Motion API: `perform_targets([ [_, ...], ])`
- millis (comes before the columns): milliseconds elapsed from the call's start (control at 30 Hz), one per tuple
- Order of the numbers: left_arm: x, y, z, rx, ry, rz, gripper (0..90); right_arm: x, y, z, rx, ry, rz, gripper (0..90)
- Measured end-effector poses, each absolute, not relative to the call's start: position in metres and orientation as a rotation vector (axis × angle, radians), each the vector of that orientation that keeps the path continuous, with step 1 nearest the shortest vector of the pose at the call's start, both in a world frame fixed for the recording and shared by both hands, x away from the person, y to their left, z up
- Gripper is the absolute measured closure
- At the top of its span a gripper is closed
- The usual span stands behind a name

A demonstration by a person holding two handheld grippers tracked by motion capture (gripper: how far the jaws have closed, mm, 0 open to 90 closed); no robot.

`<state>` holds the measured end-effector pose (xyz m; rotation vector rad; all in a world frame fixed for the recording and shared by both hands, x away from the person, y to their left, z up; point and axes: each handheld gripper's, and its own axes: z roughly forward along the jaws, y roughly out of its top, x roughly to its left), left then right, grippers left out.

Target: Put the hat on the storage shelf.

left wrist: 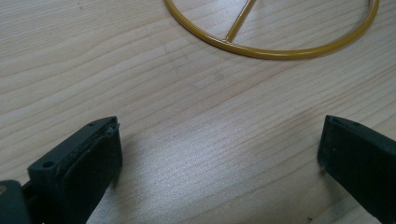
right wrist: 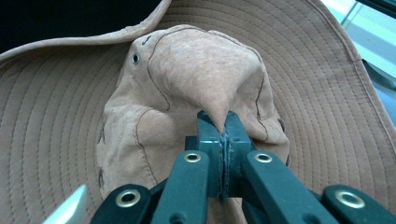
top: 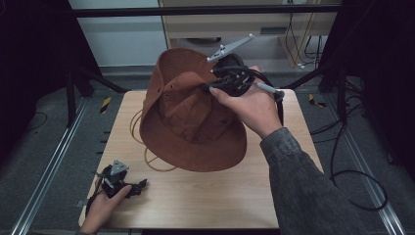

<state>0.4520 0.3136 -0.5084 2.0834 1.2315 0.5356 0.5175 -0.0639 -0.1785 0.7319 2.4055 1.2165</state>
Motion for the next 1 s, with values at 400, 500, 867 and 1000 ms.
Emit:
perform_targets([
  [400, 0.452, 0.314, -0.508, 2.090, 1.227, 0.534, 0.0, 0.519, -0.042, -0.172, 0.708, 2.405, 1.256, 89.2],
  [500, 0.452, 0.314, -0.508, 2.090, 1.227, 0.534, 0.0, 0.520, -0.036, -0.170, 0.706, 2.398, 1.266, 89.2],
  [867, 0.452, 0.314, -0.508, 2.089, 1.227, 0.534, 0.0, 0.524, -0.019, -0.168, 0.686, 2.401, 1.277, 89.2],
  [1000, 0.452, 0.314, -0.508, 2.085, 1.228, 0.534, 0.0, 0.525, -0.013, -0.172, 0.680, 2.401, 1.289, 89.2],
])
